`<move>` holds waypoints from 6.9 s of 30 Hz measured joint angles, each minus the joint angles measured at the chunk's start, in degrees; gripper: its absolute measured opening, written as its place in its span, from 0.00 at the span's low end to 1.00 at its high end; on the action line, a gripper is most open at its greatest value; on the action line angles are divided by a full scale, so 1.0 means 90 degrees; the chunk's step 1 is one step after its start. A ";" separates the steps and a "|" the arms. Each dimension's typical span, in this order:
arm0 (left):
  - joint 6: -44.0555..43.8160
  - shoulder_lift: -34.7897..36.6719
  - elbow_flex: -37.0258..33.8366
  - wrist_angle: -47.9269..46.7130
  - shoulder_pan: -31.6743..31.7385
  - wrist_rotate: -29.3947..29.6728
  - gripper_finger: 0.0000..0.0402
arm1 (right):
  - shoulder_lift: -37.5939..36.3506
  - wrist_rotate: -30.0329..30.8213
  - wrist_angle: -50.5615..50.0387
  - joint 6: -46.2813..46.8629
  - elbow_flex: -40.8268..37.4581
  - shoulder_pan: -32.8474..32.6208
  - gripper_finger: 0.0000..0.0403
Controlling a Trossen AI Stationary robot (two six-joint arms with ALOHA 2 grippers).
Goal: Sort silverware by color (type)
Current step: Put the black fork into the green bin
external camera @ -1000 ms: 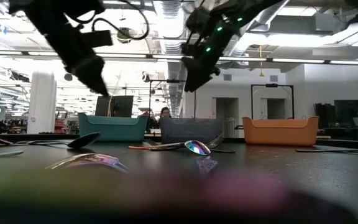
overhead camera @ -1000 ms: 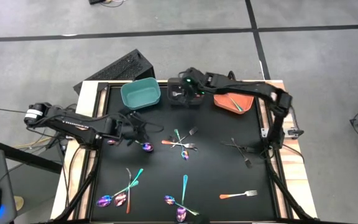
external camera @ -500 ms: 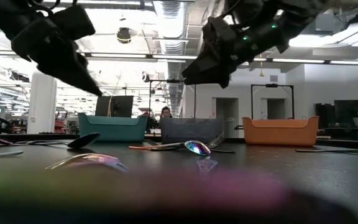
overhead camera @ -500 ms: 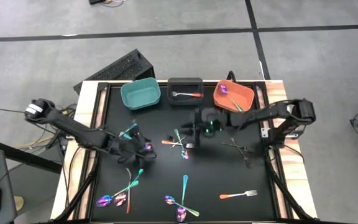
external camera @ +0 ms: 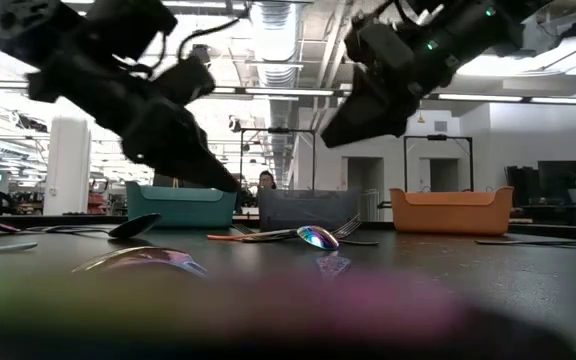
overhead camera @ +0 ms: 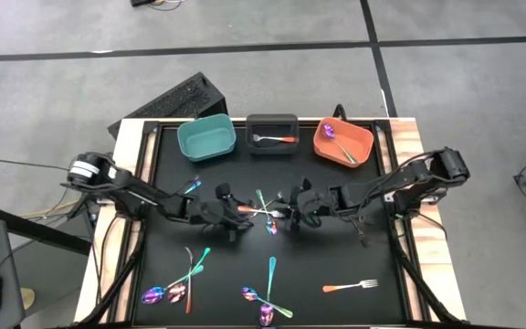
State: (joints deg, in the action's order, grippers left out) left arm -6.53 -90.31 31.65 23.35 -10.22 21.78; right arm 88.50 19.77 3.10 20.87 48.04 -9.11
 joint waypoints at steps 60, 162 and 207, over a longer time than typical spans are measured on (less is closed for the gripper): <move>0.0091 -0.0602 0.0659 -0.0554 0.0583 0.0315 0.33 | 0.1629 0.0044 -0.0017 0.2193 -0.0061 0.1434 0.28; -0.1226 0.1179 0.1844 -0.3411 -0.0262 0.1820 0.33 | 0.0691 0.2182 0.0681 -0.2082 0.0772 -0.0243 0.01; -0.1442 0.1103 0.1842 -0.2203 0.1246 -0.0980 0.34 | 0.0720 0.3825 0.0070 -0.4383 0.0784 -0.0905 0.03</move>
State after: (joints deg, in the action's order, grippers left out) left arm -19.50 -80.38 48.23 3.53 0.99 12.97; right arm 94.98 54.19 3.73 -18.57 55.09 -17.26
